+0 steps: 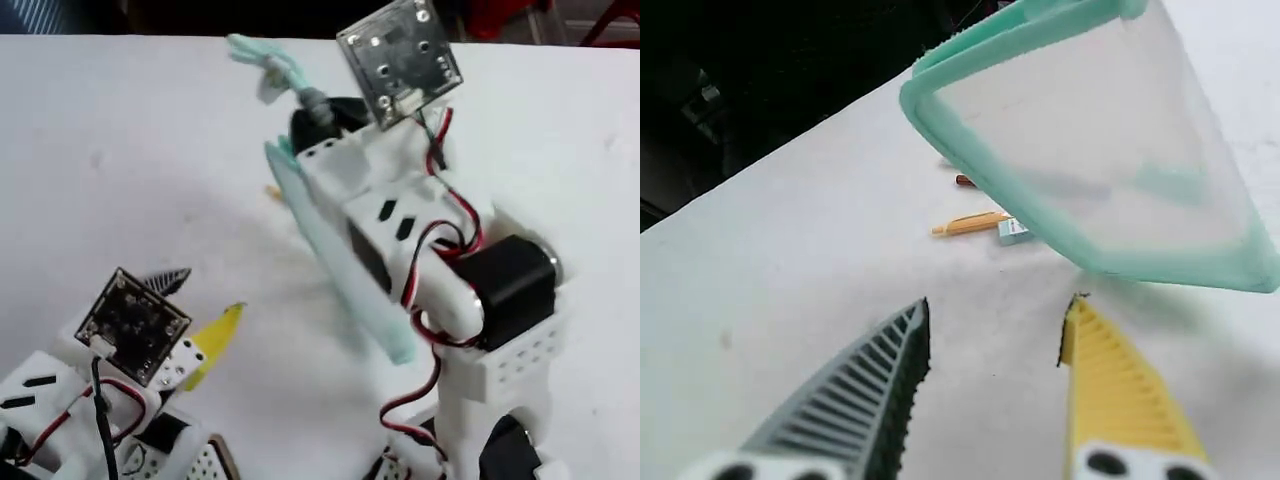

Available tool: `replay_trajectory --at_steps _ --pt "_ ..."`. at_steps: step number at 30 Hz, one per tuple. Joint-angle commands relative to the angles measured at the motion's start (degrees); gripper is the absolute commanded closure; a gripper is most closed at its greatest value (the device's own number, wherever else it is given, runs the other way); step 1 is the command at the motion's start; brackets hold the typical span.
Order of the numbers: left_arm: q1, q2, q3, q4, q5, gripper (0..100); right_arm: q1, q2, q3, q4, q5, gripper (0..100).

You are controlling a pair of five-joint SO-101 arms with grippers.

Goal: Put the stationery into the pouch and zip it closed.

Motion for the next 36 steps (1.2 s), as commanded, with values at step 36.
replay_trajectory --at_steps 36 --pt "0.7 -14.0 21.5 -22.7 13.2 69 -16.9 9.8 -4.3 -5.7 -1.2 98.2"
